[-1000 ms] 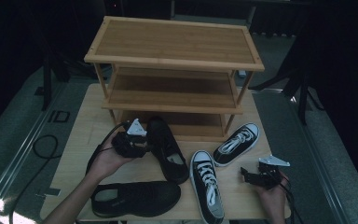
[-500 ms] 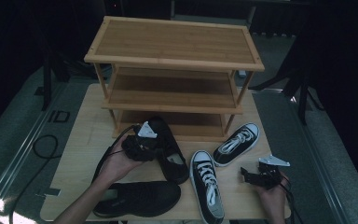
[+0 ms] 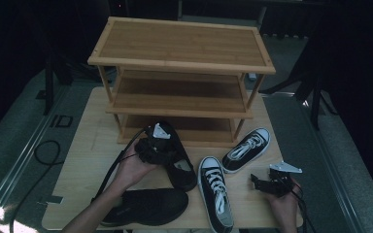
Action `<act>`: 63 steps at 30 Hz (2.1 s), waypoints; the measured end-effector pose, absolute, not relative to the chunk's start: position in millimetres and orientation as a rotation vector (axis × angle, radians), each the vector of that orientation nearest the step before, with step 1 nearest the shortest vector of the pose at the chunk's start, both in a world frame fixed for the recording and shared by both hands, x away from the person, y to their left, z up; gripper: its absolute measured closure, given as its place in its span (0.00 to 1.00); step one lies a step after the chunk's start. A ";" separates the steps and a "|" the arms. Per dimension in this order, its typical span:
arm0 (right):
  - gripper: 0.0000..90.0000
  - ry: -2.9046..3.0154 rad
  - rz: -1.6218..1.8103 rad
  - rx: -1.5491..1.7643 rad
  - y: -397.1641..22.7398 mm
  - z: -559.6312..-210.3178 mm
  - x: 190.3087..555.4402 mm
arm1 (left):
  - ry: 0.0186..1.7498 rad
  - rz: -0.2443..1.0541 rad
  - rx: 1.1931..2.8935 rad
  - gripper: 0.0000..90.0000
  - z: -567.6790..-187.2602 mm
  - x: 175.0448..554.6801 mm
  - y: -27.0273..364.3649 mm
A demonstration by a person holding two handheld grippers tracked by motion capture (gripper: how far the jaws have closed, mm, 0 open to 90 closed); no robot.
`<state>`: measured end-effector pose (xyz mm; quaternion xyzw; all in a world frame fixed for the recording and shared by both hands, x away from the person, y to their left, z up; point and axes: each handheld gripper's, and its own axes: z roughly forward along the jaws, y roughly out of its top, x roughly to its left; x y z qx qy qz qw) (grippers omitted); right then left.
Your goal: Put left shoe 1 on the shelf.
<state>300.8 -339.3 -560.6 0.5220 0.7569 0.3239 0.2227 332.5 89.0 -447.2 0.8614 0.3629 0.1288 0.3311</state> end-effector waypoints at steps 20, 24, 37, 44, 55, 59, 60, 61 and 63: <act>0.15 2.090 0.895 1.446 -339.2 -560.6 300.7 | 1.098 0.204 2.285 0.77 -451.9 342.5 90.4; 0.15 2.090 0.895 1.446 -339.1 -560.5 300.7 | 1.095 0.209 2.298 0.89 -452.4 342.6 89.7; 0.15 2.090 0.894 1.445 -339.2 -560.5 300.7 | 1.152 0.297 2.261 0.96 -449.5 349.2 96.6; 0.15 2.090 0.894 1.445 -339.2 -560.5 300.7 | 1.193 0.340 2.219 0.96 -448.3 355.7 103.2; 0.15 2.090 0.894 1.445 -339.2 -560.6 300.7 | 1.240 0.379 2.135 0.97 -449.0 363.5 104.4; 0.15 2.090 0.894 1.445 -339.2 -560.5 300.7 | 1.258 0.386 2.098 0.97 -447.8 366.5 104.3; 0.15 2.090 0.894 1.445 -339.2 -560.6 300.7 | 1.263 0.384 2.088 0.97 -447.6 367.7 104.7; 0.15 2.090 0.894 1.445 -339.2 -560.5 300.7 | 1.274 0.389 2.078 0.97 -447.3 369.0 105.2; 0.15 2.090 0.894 1.445 -339.2 -560.6 300.7 | 1.287 0.394 2.063 0.97 -447.3 371.3 106.0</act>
